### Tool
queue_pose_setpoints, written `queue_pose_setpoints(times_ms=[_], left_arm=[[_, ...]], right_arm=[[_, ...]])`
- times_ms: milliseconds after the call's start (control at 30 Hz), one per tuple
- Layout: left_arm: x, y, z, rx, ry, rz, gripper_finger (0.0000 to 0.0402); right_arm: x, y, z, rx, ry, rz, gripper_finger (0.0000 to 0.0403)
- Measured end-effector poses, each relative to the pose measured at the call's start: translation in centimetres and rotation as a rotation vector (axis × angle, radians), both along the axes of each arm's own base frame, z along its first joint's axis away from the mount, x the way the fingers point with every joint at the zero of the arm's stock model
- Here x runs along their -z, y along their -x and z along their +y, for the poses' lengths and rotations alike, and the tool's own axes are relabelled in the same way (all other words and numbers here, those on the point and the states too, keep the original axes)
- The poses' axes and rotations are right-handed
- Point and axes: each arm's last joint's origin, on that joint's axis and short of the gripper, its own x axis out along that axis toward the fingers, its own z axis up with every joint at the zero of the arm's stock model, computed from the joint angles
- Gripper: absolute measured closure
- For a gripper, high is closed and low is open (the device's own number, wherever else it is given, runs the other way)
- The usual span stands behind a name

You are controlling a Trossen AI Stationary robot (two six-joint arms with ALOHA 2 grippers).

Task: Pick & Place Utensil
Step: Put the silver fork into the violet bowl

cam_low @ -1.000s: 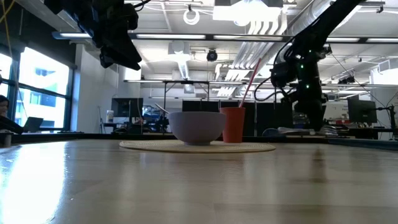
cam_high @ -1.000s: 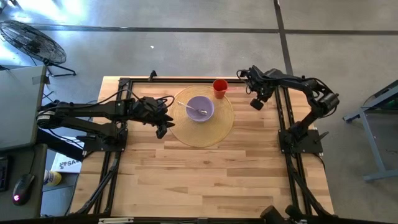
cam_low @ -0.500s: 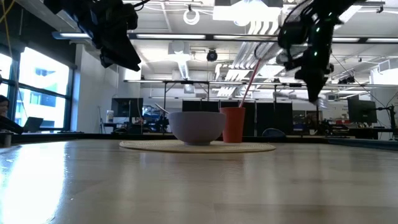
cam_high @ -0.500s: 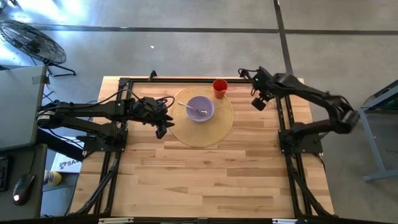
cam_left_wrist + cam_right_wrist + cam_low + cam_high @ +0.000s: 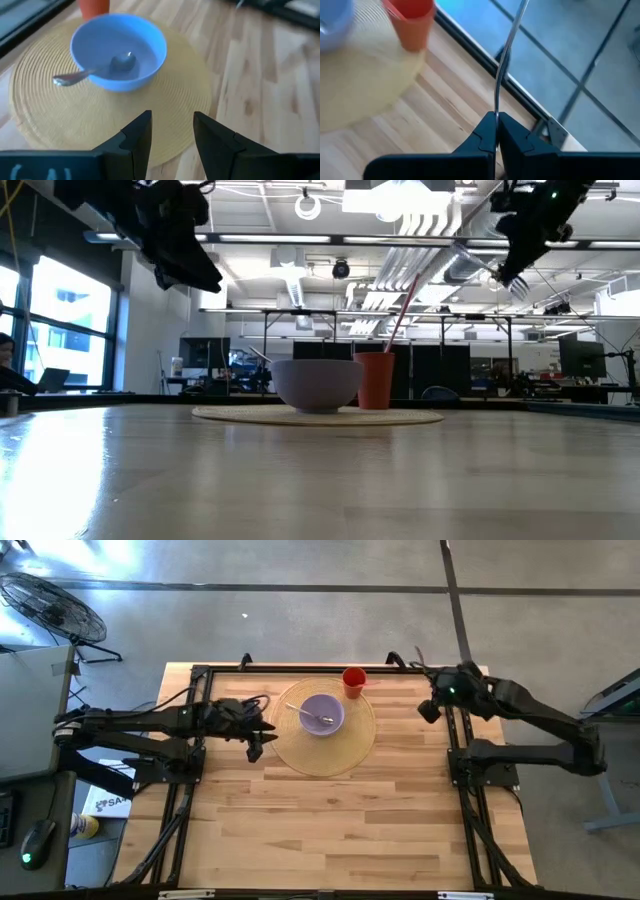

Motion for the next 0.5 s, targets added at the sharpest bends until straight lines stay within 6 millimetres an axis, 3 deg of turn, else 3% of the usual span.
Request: queue_pose_setpoints(times_ms=[267,500], left_arm=[[1.4,3.3,-0.7,0.077,-0.034,-0.298,0.0259],[1.2,4.7,-1.1,0.175,-0.036,-0.377,0.0259]], right_arm=[[-0.2,-1.9,4.0,-0.125,0.047,-0.096,0.0402],[0.5,-4.2,8.5,-0.257,0.086,-0.142,0.0402]])
